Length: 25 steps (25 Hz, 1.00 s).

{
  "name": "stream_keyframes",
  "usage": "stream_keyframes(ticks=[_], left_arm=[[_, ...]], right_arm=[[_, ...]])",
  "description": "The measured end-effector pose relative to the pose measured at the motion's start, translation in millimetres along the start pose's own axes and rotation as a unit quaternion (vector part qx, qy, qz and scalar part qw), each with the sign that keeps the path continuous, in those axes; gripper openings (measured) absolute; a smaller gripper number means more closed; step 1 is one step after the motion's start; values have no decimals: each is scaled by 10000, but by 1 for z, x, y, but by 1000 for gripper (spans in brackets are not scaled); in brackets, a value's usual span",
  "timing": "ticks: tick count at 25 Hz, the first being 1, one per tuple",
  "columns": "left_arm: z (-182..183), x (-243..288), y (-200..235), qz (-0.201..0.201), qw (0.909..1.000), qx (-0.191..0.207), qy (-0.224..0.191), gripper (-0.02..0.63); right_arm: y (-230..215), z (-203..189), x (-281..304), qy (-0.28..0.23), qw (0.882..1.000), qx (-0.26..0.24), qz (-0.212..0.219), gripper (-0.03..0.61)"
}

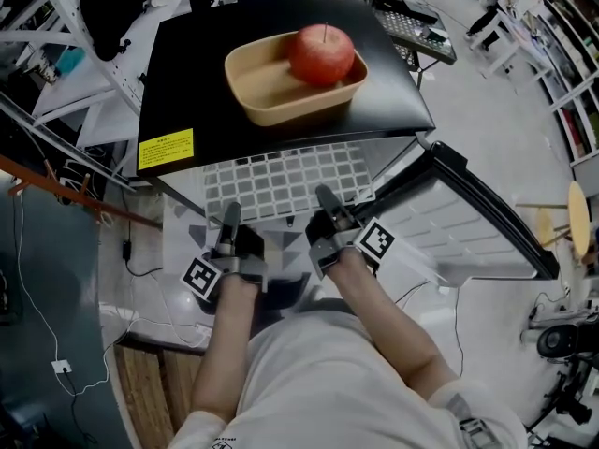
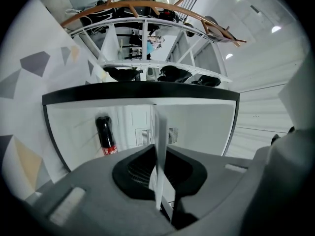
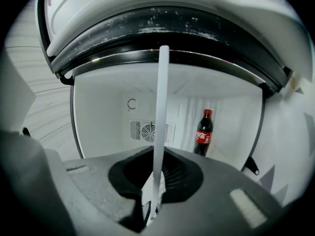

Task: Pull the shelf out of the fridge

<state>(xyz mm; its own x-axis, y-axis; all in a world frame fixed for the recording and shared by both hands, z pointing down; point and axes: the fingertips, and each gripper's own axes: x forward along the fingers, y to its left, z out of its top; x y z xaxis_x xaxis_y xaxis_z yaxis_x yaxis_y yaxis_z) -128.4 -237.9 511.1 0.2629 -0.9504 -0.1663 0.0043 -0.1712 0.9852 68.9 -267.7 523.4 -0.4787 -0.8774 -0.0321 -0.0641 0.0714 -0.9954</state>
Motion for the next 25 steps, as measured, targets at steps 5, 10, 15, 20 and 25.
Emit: stream_keyframes(ticks=[5,10,15,20,25], left_arm=[[-1,-4,-1,15,10000,-1,-64,34],[-3,-11,0,26,9999,36,-127,32],[-6,-18,0,6,9998,29,-181,32],[-9,-24,-1,-5,9996,22,-271,32],[-11,-30,0,-8,9993,42,-360,32]], right_arm=[[0,-2,-3,86,10000,7,-16,32],[0,-5,-9,198,9998,14,-7,31],[-1,-7,-16,343,9994,-5,-13,31],[-1,-10,-22,496,9988,-4,-3,31],[-2,-13,-26,655,9979,-6,8,31]])
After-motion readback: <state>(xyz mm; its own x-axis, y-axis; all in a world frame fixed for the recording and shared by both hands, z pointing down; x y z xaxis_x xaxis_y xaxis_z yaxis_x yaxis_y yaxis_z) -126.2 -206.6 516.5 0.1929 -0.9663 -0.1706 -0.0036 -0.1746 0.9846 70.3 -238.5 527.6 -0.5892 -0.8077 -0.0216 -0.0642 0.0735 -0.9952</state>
